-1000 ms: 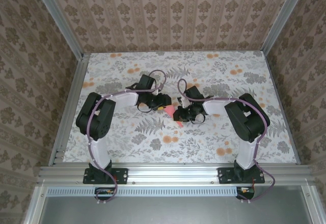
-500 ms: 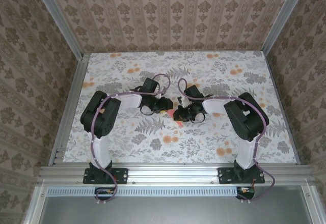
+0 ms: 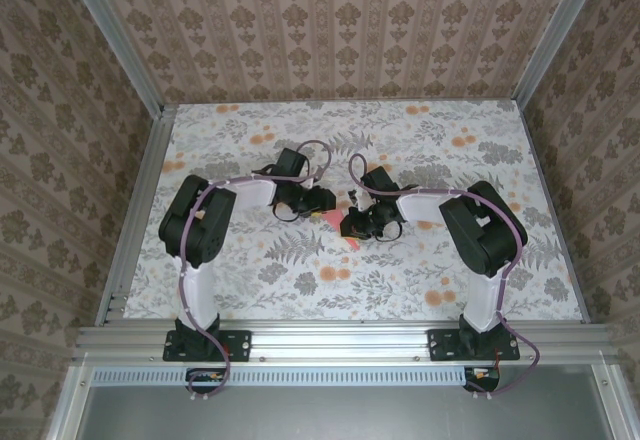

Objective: Fold a paper plane with a square sheet of paper (pick it up from the middle)
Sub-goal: Fold the wing for the fifth time at the center of the table.

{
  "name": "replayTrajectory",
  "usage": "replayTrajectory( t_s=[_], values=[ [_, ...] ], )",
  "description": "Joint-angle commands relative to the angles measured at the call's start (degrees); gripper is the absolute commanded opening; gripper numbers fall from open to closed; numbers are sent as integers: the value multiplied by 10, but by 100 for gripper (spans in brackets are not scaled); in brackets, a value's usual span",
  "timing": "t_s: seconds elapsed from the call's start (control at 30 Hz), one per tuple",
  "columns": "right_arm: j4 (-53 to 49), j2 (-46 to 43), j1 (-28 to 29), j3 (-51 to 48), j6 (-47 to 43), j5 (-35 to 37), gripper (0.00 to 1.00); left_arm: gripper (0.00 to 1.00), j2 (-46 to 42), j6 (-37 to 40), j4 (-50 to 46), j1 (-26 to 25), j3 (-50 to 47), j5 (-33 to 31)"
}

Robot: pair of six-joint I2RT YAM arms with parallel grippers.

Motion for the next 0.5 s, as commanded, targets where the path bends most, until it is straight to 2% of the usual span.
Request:
replayTrajectory(
  t_s=[0.0, 0.2, 0.47],
  values=[
    [-98, 33, 0, -30, -10, 51, 13, 41, 34, 36, -17, 37, 6, -51],
    [-98, 32, 0, -34, -11, 50, 13, 41, 45, 49, -19, 79, 12, -50],
    [-93, 28, 0, -32, -10, 48, 14, 41, 44, 67, -43, 104, 37, -55]
  ],
)
